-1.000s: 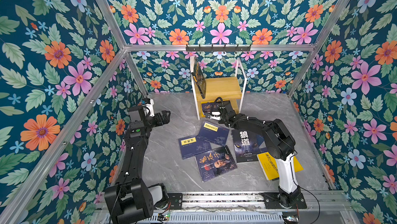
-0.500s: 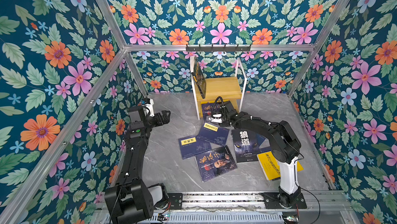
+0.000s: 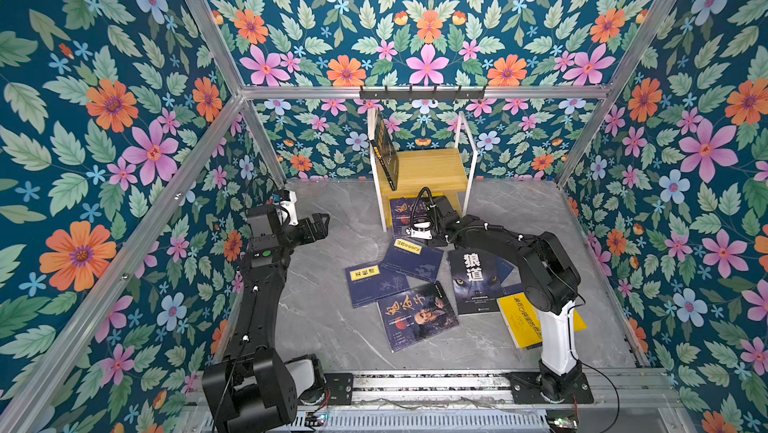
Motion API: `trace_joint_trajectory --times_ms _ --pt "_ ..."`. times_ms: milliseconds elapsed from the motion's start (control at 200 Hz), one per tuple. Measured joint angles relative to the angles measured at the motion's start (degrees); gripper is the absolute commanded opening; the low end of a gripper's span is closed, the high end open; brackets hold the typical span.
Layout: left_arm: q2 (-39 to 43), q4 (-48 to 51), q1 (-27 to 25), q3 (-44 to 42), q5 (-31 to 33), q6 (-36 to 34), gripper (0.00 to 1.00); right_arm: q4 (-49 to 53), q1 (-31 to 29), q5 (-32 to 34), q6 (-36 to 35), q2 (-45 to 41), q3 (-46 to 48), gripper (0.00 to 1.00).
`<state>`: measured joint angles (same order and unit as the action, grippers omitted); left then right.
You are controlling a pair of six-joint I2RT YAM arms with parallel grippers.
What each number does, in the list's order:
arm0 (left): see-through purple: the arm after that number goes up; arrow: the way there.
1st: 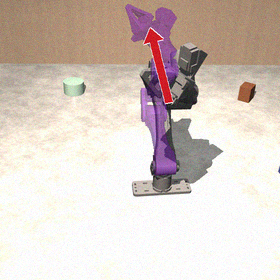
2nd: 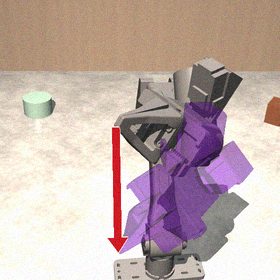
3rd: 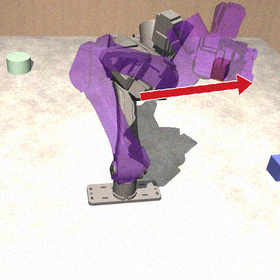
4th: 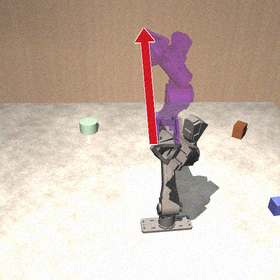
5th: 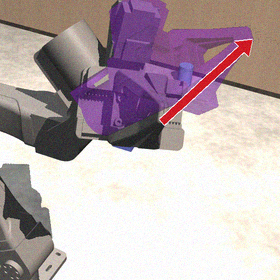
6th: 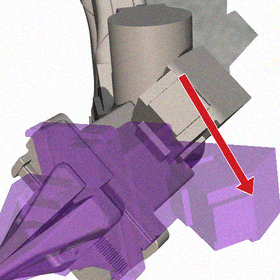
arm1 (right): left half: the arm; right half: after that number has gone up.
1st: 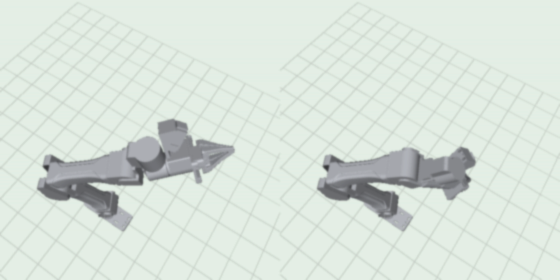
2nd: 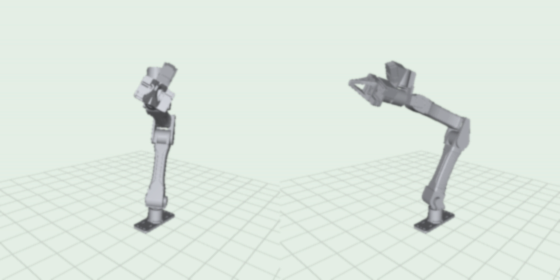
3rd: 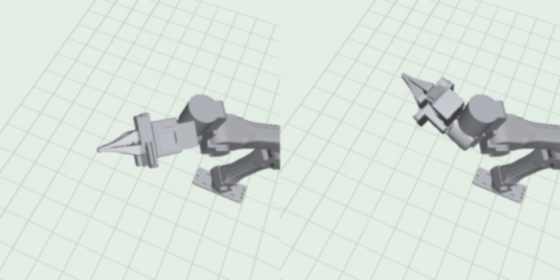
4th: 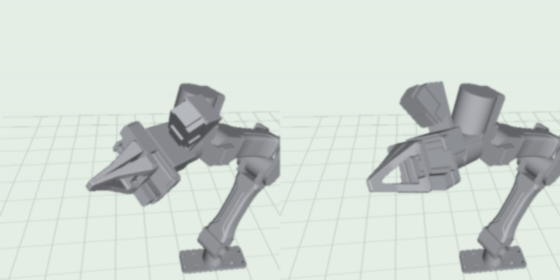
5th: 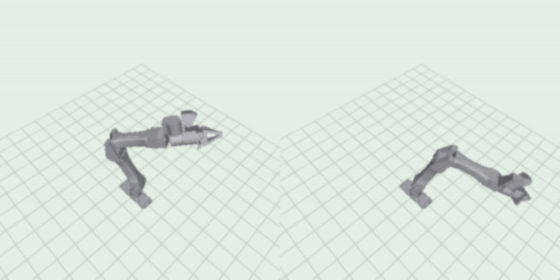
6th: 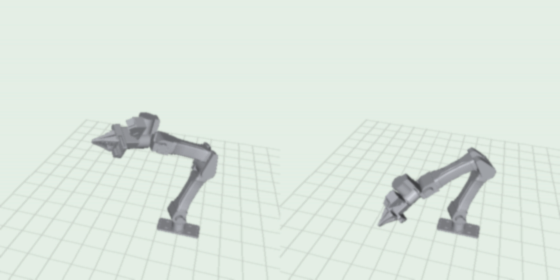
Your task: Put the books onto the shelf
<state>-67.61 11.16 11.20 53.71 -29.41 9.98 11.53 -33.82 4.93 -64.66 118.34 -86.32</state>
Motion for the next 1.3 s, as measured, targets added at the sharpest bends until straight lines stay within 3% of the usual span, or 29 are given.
trace_joint_trajectory --times_ms 370,1300 --pt "-0.11 -0.04 0.00 -0.02 0.00 0.15 1.00 0.26 0.68 1.07 -0.28 3.32 -3.98 0.42" --pt "-0.28 -0.26 0.00 -0.35 -0.04 0.17 1.00 4.85 2.05 -0.48 -0.87 9.27 -15.08 0.34"
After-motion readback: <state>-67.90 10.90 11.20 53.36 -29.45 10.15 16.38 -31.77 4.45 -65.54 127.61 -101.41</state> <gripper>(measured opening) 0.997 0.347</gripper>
